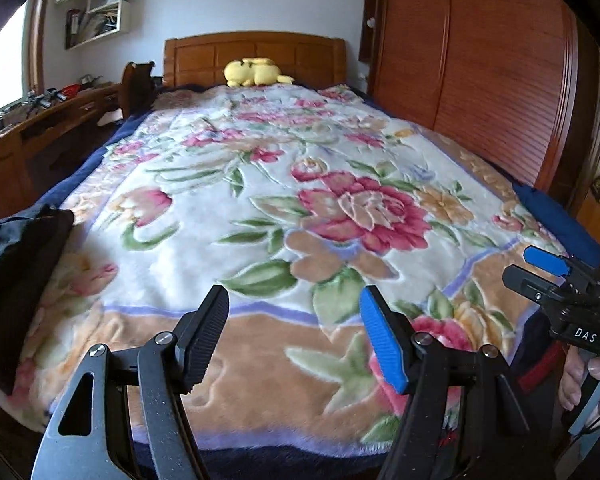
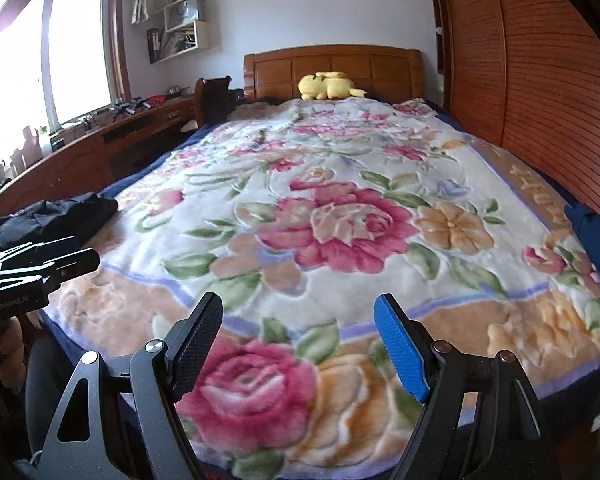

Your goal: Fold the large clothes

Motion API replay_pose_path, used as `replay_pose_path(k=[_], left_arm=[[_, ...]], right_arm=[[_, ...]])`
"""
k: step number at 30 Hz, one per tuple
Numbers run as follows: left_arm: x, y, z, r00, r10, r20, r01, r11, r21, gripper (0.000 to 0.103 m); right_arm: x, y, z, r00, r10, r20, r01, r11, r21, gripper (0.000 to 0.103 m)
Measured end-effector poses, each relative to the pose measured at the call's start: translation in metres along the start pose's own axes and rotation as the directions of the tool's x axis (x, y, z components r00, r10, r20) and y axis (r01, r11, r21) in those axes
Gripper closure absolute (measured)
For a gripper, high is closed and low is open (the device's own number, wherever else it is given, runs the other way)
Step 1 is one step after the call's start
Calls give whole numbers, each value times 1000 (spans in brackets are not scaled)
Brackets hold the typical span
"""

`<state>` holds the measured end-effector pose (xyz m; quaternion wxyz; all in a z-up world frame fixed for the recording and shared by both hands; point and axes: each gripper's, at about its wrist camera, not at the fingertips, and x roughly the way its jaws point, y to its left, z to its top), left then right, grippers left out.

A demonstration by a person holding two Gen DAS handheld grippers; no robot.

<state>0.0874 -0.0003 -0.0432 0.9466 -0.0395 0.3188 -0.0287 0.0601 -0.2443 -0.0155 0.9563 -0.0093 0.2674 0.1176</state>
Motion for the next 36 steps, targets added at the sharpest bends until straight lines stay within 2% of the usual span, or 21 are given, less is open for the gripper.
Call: replay_pose_path(k=[9,17,36], left_arm=[[-52,5,18,994,19,108,-19,1000,0,33],[-78,1,27,984,10,180,-12,1000,6,31],[-84,1,25,982,21,189,-22,1000,4,30]], right_arm=[[-22,12,2,996,11,94,-10,1000,-18,23],[-50,19,-3,983,-7,185,11,1000,-24,23],[-39,17,-9,979,-31,199,37,999,-27,23]])
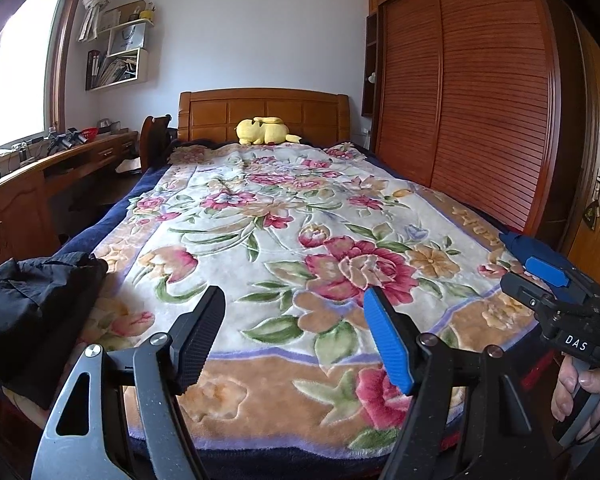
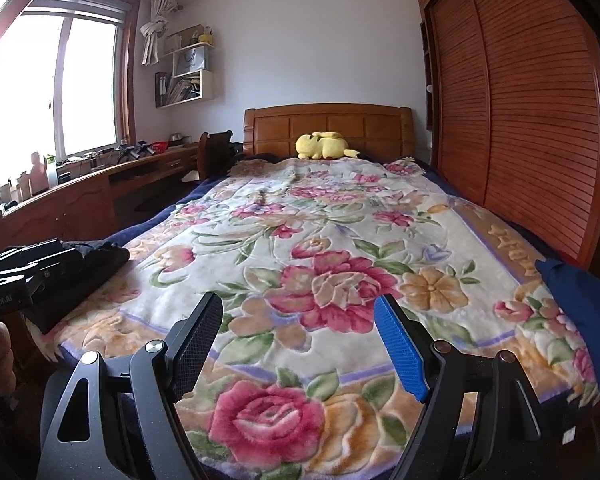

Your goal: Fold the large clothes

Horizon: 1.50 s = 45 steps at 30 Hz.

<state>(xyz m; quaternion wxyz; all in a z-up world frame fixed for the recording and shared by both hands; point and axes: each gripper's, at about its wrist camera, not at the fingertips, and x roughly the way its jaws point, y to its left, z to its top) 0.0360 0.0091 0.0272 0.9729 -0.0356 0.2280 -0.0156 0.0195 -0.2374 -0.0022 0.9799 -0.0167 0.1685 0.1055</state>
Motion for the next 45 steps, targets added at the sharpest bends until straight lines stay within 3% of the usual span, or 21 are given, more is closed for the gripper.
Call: replay_pose_path(k=[45], left_arm=[[1,2,-4,1000,3,-5,-3,1000,0,30]], right_arm=[[0,-3,-2,1000,9,-4,-9,1000,10,23]])
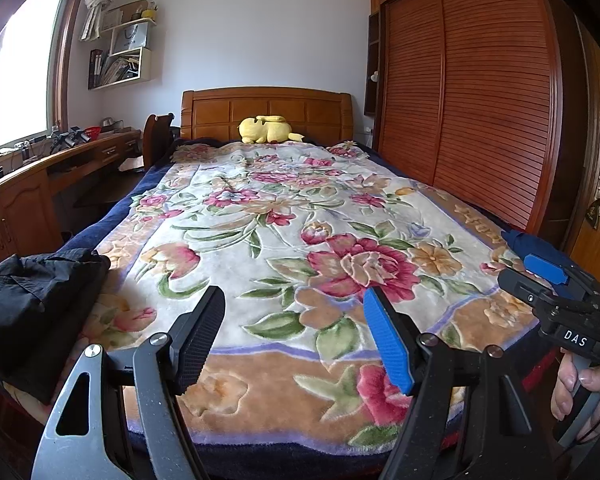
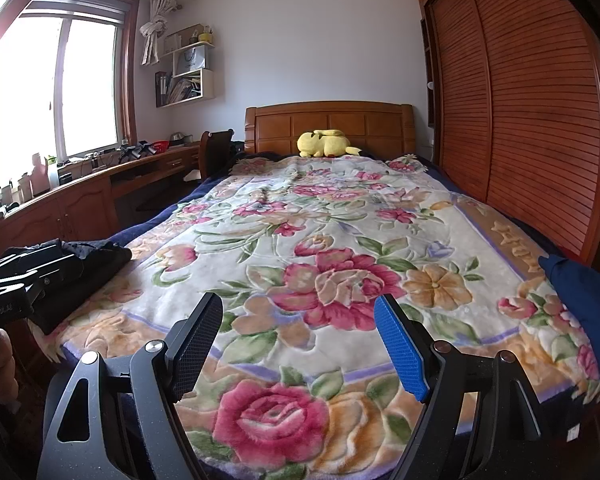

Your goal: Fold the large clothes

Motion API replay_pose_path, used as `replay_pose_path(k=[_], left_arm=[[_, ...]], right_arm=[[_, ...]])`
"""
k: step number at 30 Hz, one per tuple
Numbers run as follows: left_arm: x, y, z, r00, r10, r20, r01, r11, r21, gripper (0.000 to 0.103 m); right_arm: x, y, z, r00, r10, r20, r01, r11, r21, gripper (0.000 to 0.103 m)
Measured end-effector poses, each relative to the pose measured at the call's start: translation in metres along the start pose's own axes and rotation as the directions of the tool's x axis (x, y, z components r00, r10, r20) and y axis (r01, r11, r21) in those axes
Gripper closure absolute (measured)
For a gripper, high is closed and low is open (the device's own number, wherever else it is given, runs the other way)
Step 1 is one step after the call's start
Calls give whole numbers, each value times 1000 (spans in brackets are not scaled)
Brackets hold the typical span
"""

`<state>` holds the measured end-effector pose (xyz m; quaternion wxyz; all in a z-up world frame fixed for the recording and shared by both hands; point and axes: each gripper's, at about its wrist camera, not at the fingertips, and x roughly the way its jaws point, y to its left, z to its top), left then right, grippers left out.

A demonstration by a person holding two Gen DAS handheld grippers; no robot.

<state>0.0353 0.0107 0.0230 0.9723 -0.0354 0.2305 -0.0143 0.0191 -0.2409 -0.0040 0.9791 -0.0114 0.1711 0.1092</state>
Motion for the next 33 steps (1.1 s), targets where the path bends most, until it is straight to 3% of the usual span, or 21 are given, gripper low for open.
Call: replay_pose_path(k=[33], left_arm=[[-1,1,-2,1000,2,0,-2,1000,0,30]], right_arm=[[0,-1,1,1000,6,0,-6,1000,0,23]])
